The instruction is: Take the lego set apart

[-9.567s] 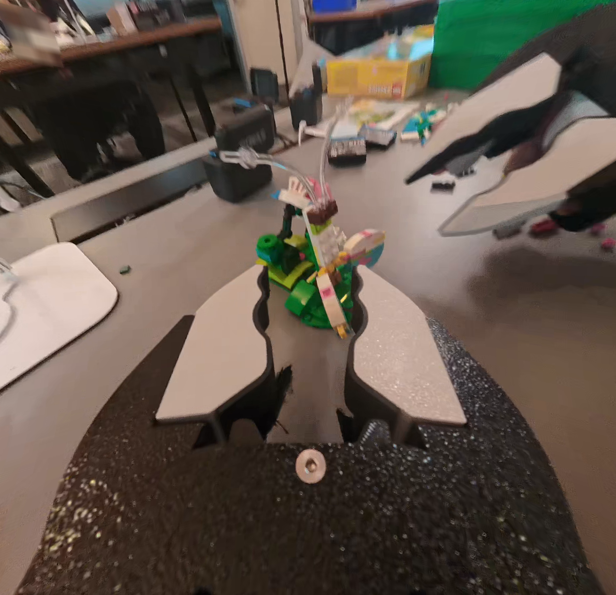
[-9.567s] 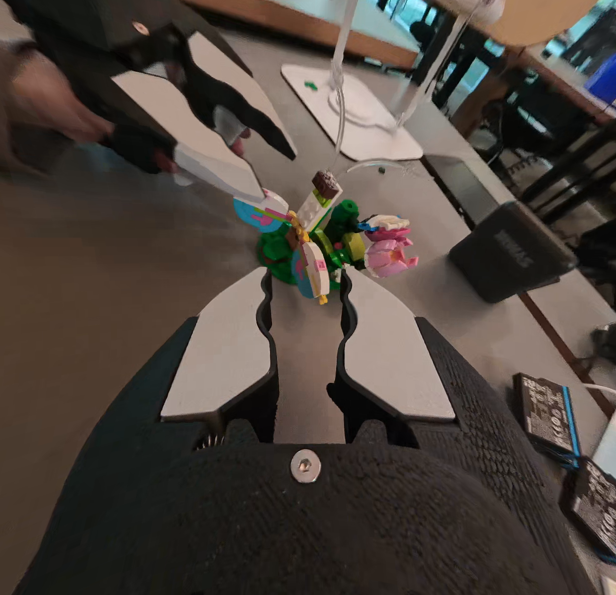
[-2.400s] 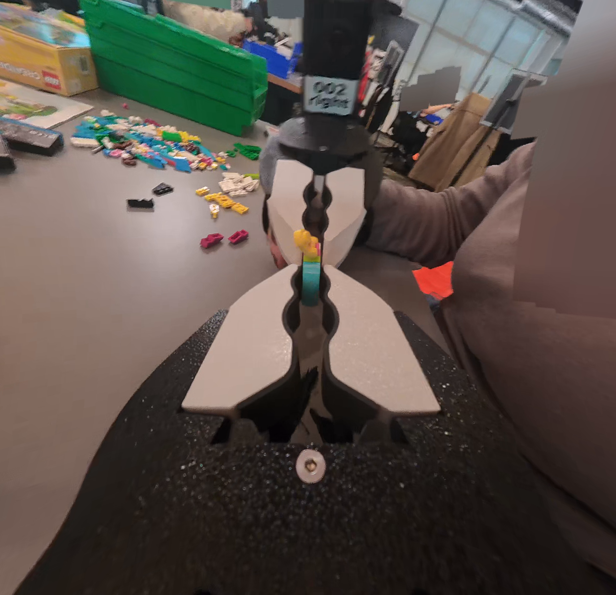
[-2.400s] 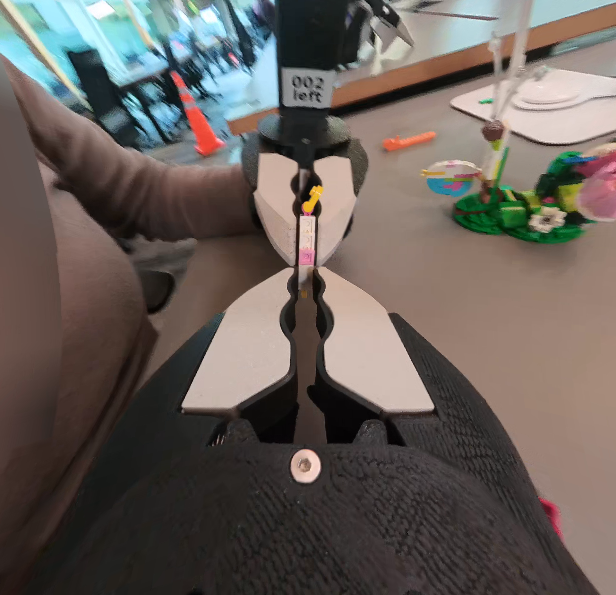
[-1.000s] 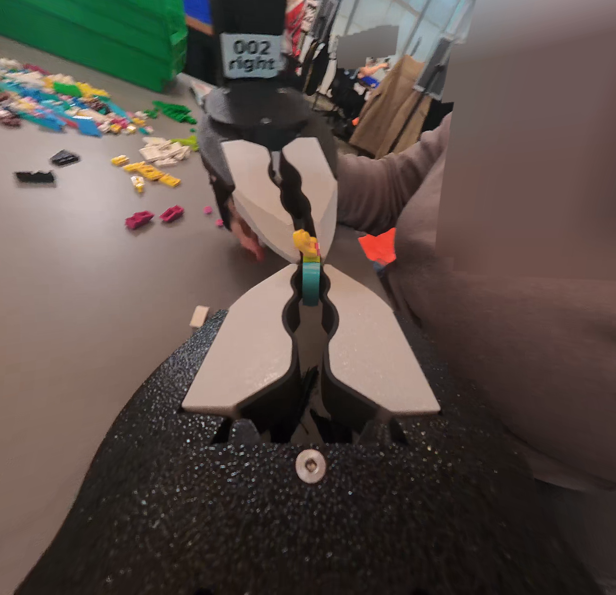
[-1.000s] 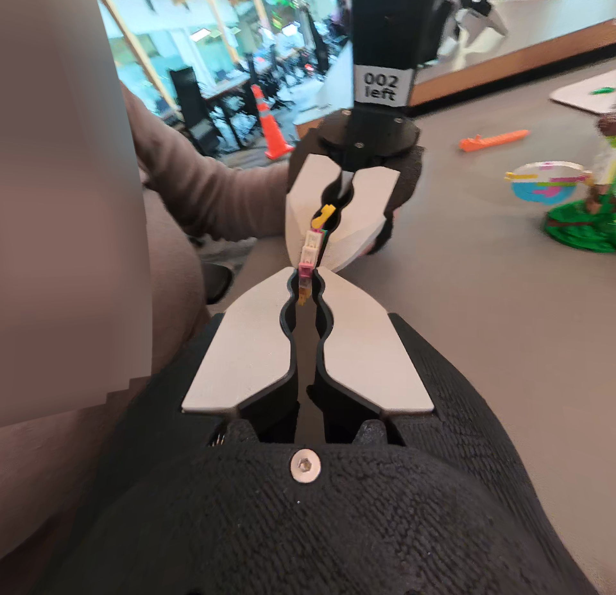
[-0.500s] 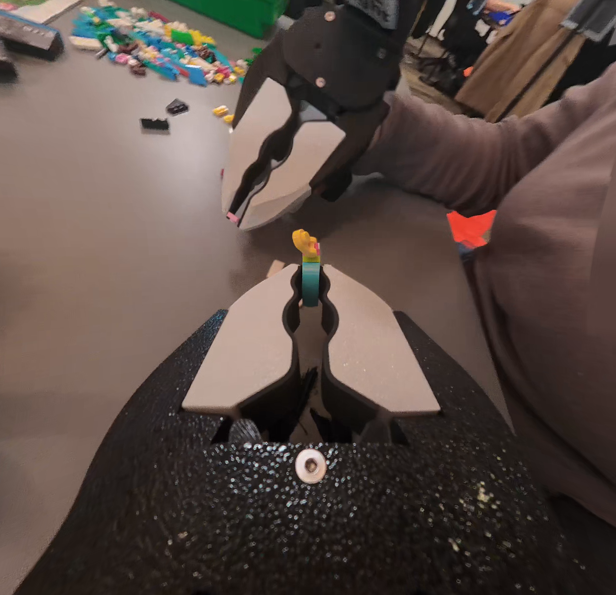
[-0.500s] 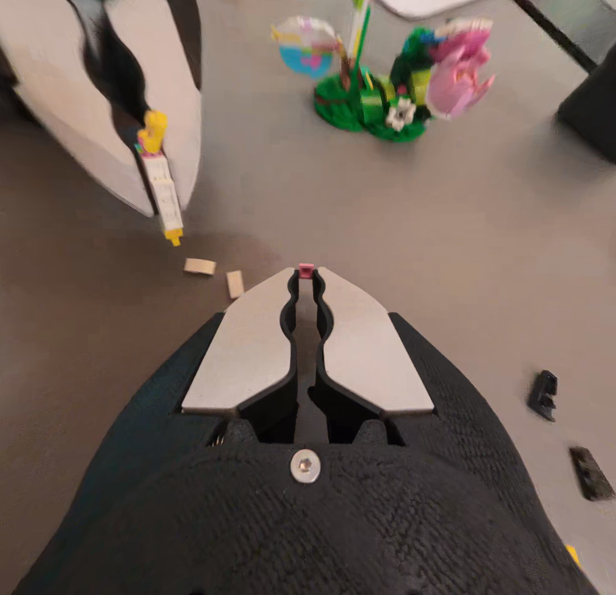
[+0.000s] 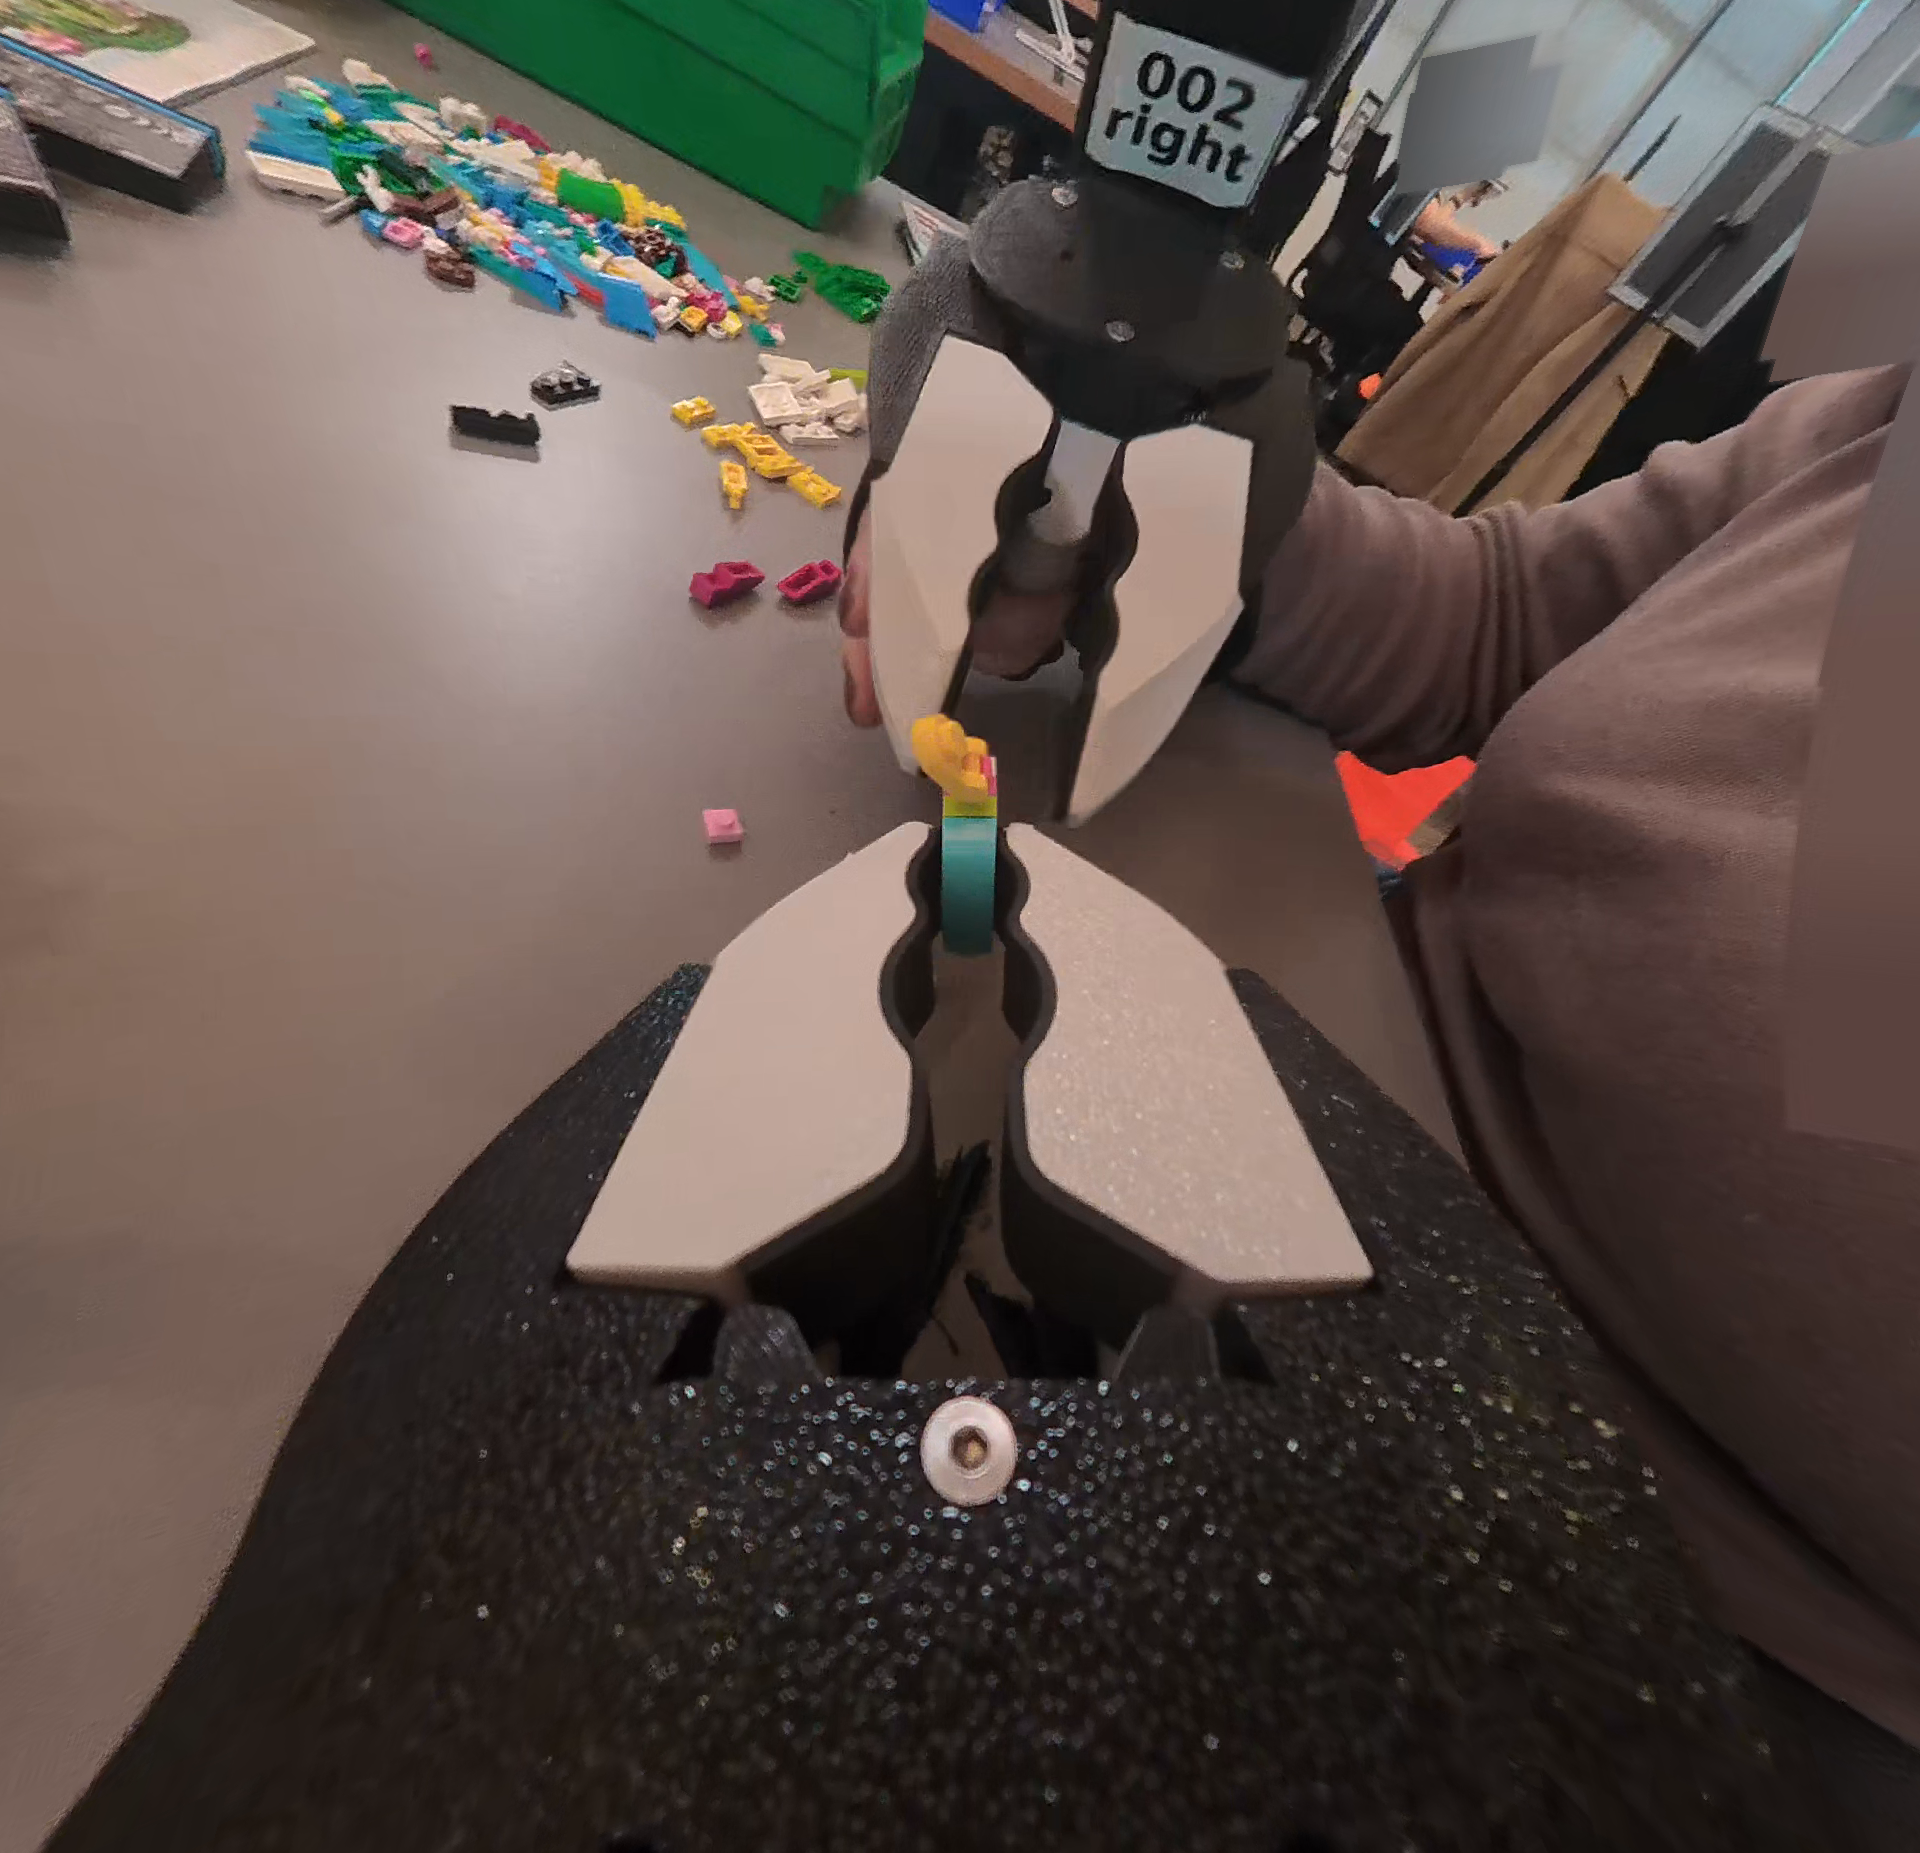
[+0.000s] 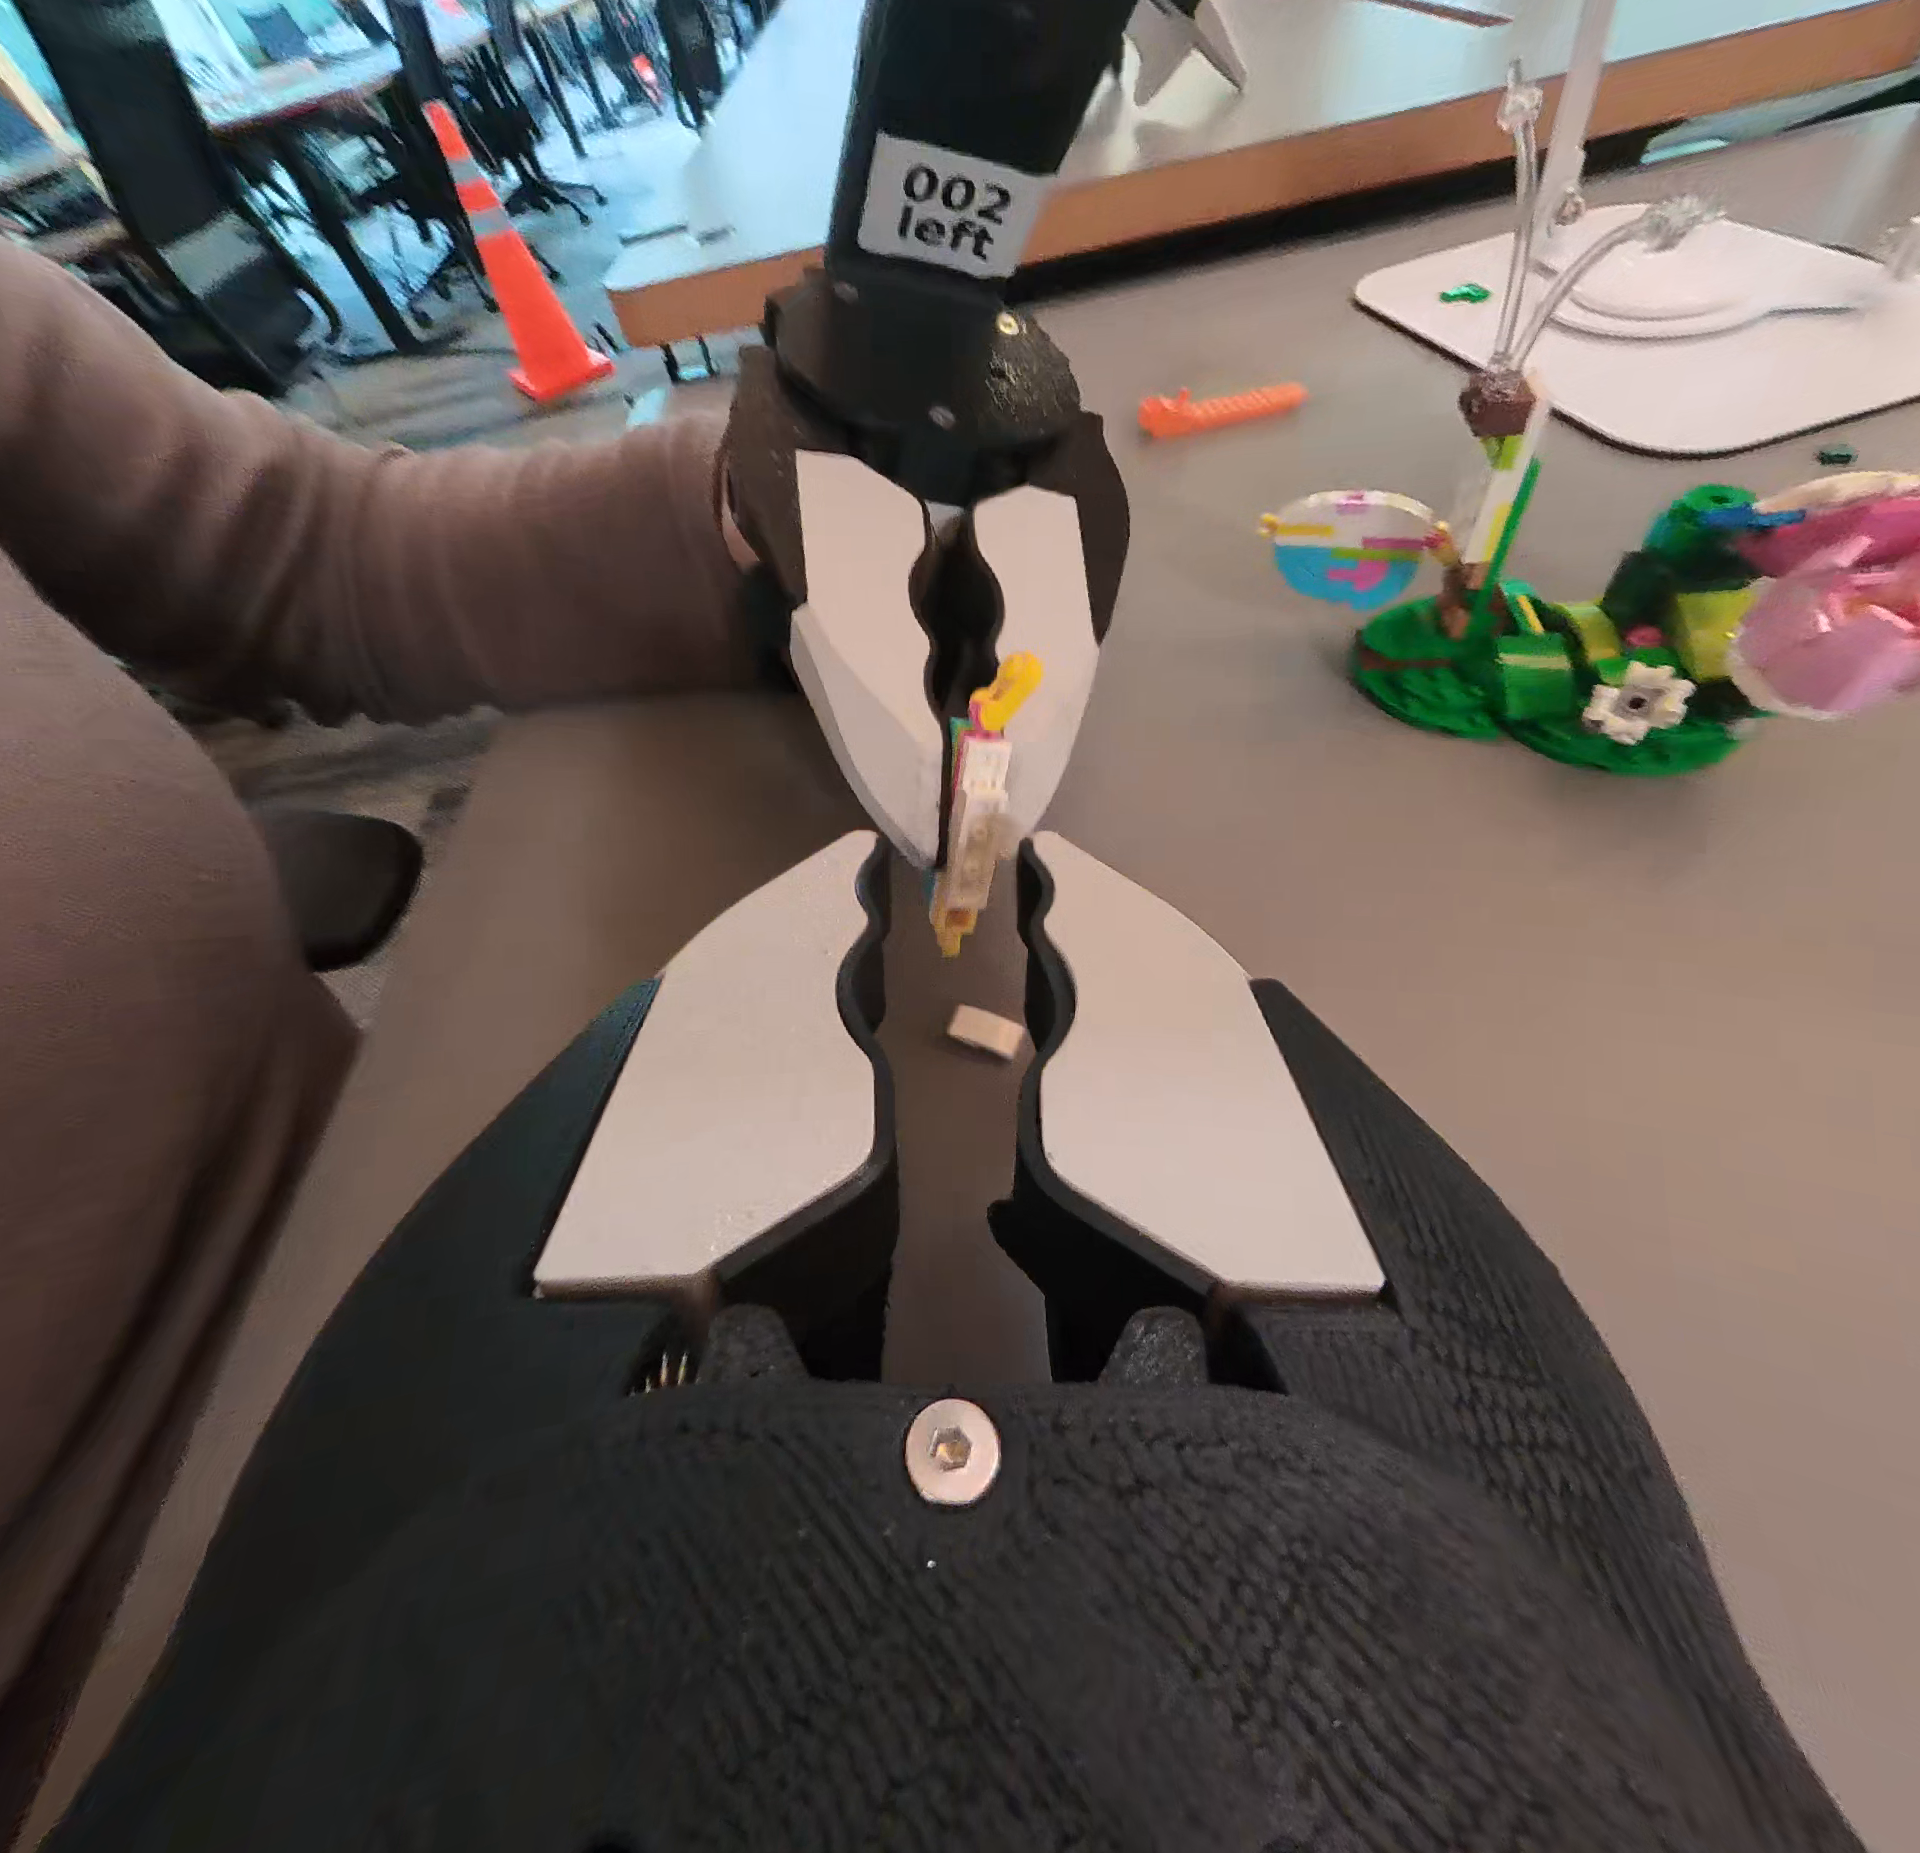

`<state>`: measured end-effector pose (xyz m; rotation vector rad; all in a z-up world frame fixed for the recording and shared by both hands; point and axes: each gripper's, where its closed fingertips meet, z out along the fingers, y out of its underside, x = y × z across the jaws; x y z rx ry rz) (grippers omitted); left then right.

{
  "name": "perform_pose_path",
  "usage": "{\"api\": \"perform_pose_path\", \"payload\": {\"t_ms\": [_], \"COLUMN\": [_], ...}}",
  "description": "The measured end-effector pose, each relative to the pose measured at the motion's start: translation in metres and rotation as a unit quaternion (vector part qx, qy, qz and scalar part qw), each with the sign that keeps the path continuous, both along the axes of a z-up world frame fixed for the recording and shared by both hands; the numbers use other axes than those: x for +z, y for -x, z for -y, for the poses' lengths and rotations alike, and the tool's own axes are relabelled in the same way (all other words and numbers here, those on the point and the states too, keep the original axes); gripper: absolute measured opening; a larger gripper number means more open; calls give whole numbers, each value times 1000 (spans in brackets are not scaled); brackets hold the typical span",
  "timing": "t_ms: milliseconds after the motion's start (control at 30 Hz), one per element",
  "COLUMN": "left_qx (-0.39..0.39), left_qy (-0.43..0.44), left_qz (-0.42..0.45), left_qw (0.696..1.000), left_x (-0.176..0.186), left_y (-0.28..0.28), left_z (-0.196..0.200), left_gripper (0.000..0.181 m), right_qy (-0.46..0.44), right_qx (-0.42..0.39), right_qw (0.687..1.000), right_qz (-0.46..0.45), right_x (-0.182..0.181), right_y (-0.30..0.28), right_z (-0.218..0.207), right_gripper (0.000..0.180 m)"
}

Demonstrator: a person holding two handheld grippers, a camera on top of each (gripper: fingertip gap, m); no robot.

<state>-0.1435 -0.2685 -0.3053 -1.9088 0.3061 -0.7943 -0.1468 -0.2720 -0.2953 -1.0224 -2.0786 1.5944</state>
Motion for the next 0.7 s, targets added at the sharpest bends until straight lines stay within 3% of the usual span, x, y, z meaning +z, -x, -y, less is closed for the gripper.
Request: {"api": "perform_pose_path", "payload": {"t_ms": [167,433,500,600,700], "left_qx": [-40,-157,-144,-94,-72], "left_qy": [-14,-63,-53,-21,-1], "left_qz": [-1,73,58,0,-28], "left_qw": [999,983,986,995,997], "left_x": [4,33,29,12,2], "left_y": [-14,-45,-42,-26,-18], "left_z": [6,32,29,21,17], "left_gripper": [8,8,8,8,8], "right_qy": [35,198,171,19,-107], "right_qx": [28,163,135,39,-3], "right_qw": [999,966,975,998,991], "right_qz": [4,39,42,53,80], "right_x": [6,36,28,-4,-33], "right_y": [-5,-36,-30,-17,-17], "right_z": [9,31,22,-7,-23], "right_gripper": [6,6,6,5,6]}}
